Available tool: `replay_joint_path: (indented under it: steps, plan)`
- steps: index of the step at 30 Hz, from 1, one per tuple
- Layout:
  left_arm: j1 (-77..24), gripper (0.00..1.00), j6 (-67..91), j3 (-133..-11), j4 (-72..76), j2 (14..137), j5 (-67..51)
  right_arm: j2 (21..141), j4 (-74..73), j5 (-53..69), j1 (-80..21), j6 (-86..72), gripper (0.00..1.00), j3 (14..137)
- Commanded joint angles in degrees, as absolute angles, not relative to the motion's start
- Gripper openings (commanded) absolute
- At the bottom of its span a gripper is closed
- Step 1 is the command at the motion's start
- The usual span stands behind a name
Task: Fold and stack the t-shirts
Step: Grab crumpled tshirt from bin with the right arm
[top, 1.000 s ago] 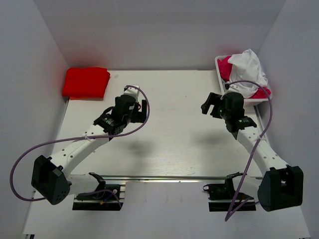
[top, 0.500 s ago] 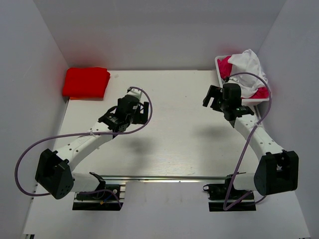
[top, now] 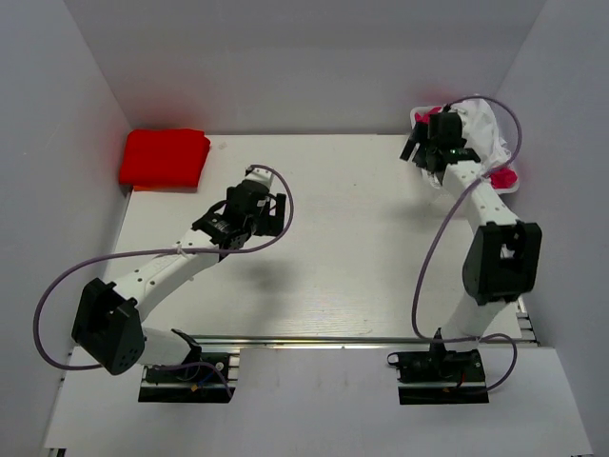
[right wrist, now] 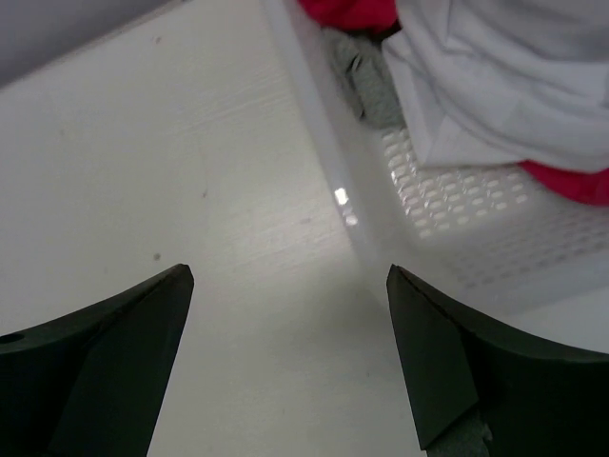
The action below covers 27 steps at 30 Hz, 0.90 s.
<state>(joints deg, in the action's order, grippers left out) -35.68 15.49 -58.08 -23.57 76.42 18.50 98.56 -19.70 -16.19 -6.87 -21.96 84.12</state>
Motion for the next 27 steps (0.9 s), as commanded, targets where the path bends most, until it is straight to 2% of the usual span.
replay_joint_path:
  steps: [1, 2, 11, 21, 24, 25, 26, 27]
  plan:
    - [-35.33, 1.00, 15.29, -61.35, -23.82, 77.78, 19.78, 105.19, -22.76, -21.44, -3.61, -21.01, 0.88, 94.20]
    - [-35.33, 1.00, 15.29, -61.35, -23.82, 78.39, 19.78, 109.21, -24.68, -22.32, -2.04, -21.01, 0.88, 102.05]
    - [-35.33, 1.00, 14.06, -62.49, -23.29, 80.15, 19.78, 122.85, -23.65, -27.33, 4.30, -19.96, 0.88, 118.81]
    - [-35.33, 1.00, 14.06, -64.60, -23.91, 84.36, 20.83, 134.37, -4.49, -25.40, 6.85, -16.70, 0.88, 123.49]
    - [-35.33, 1.00, 15.11, -66.18, -25.31, 85.77, 20.83, 136.92, -0.62, -23.12, 7.29, -16.96, 0.77, 124.62]
    - [-35.33, 1.00, 15.12, -66.88, -25.83, 86.56, 20.83, 137.54, -0.70, -23.20, 7.38, -17.57, 0.67, 125.59]
    - [-35.33, 1.00, 15.64, -67.49, -26.36, 86.57, 20.83, 137.64, -0.62, -23.12, 7.47, -17.67, 0.43, 125.86]
    - [-35.33, 1.00, 15.64, -67.50, -26.37, 87.09, 20.83, 137.29, 1.12, -23.72, 7.56, -18.10, 0.28, 125.42]
